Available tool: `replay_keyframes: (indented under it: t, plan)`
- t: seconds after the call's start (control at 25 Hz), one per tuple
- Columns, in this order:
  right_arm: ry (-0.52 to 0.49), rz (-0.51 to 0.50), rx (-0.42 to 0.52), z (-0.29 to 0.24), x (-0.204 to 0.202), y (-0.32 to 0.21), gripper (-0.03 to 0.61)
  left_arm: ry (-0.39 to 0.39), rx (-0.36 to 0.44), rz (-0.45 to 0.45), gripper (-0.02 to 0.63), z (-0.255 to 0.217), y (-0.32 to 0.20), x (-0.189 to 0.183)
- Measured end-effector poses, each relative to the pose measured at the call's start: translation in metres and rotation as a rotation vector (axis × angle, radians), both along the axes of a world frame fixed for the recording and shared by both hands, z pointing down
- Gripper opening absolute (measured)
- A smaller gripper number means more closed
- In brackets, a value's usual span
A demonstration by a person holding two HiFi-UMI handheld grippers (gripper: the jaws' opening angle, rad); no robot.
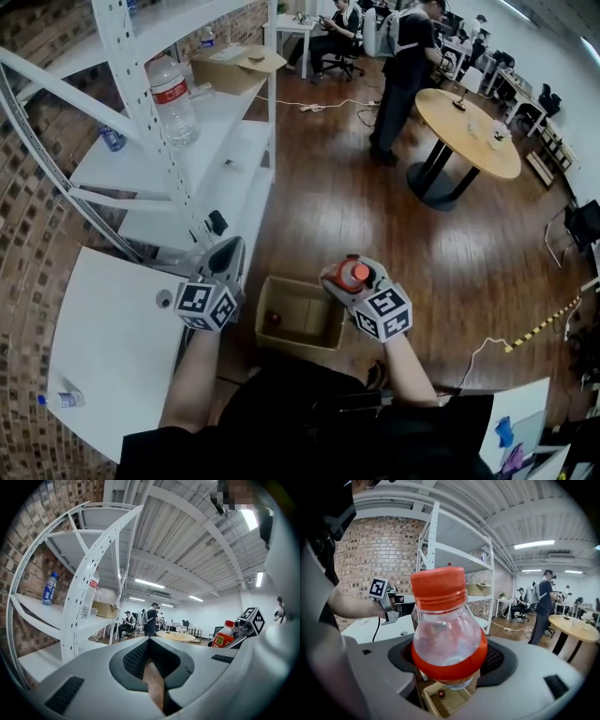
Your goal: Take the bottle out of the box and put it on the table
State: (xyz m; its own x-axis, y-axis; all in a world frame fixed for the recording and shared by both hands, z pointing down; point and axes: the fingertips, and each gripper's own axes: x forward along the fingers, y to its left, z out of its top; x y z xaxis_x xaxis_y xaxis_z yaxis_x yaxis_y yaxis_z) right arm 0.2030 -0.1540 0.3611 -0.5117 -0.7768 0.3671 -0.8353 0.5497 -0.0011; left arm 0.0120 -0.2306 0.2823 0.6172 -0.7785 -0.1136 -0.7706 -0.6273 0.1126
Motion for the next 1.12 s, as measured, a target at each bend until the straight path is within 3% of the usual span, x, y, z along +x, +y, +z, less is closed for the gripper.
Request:
replay_keyframes:
  t: [0.28, 0.68, 0.88, 1.0, 1.12]
  plan:
    - [-0.010, -0.003, 0.059, -0.028, 0.018, -0.005, 0.331, -0.011, 0.041, -0.044, 0.005, -0.016, 0.013, 0.004]
    - [-0.041, -0.152, 0.053, -0.030, -0.024, -0.014, 0.330, -0.044, 0.002, -0.183, 0.005, -0.003, 0.040, -0.039]
    - [-0.067, -0.298, 0.038, -0.024, -0.077, -0.024, 0.330, -0.065, -0.004, -0.331, 0.005, 0.000, 0.067, -0.094]
    - [-0.075, -0.387, 0.039, -0.028, -0.126, -0.031, 0.330, -0.095, -0.005, -0.428, 0.003, -0.001, 0.082, -0.143]
    - [-0.076, -0.477, 0.049, -0.034, -0.179, -0.029, 0.330, -0.077, 0.005, -0.516, 0.004, -0.009, 0.103, -0.194]
